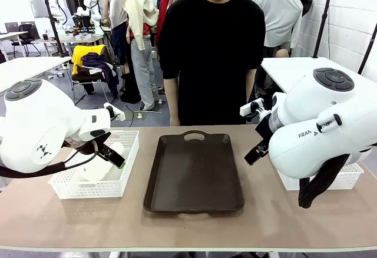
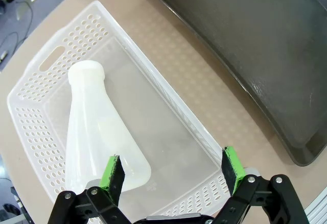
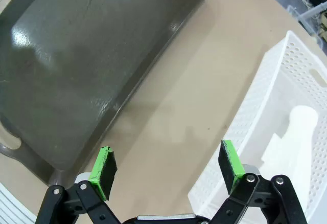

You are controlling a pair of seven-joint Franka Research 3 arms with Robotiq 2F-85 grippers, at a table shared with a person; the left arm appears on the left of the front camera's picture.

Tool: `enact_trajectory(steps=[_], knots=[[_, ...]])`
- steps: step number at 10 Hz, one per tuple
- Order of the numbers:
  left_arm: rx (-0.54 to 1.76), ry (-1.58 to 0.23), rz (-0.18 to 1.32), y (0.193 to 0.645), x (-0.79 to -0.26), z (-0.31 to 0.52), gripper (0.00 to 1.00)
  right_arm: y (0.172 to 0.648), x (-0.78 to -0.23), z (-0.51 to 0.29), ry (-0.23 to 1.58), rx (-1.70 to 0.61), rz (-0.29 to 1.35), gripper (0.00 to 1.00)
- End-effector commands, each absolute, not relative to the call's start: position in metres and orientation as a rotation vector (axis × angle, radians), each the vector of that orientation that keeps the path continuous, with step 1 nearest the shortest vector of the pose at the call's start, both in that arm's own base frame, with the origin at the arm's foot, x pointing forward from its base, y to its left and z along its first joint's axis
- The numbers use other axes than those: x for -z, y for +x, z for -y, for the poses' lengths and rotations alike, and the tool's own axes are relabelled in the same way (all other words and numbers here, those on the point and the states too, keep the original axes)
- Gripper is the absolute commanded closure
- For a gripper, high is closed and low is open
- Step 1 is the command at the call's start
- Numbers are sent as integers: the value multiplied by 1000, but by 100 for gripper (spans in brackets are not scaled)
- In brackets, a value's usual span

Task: Prepare the laboratory tools.
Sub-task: Pick up the Big flask that the person points to.

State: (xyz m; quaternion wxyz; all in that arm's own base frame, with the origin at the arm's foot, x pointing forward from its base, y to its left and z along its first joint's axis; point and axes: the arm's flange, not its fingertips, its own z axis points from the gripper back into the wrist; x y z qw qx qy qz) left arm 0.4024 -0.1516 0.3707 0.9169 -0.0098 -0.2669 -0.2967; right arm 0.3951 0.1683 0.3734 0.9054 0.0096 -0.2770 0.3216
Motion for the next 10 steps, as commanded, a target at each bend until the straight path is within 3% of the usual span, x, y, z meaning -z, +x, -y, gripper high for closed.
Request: enact_trajectory(steps=[1,10], knots=[[608,-21,550,403,-371,151,0,395,-373,-168,20,-664,572,0],[608,-21,550,403,-371,151,0,395,-373,-168,20,-664,572,0]])
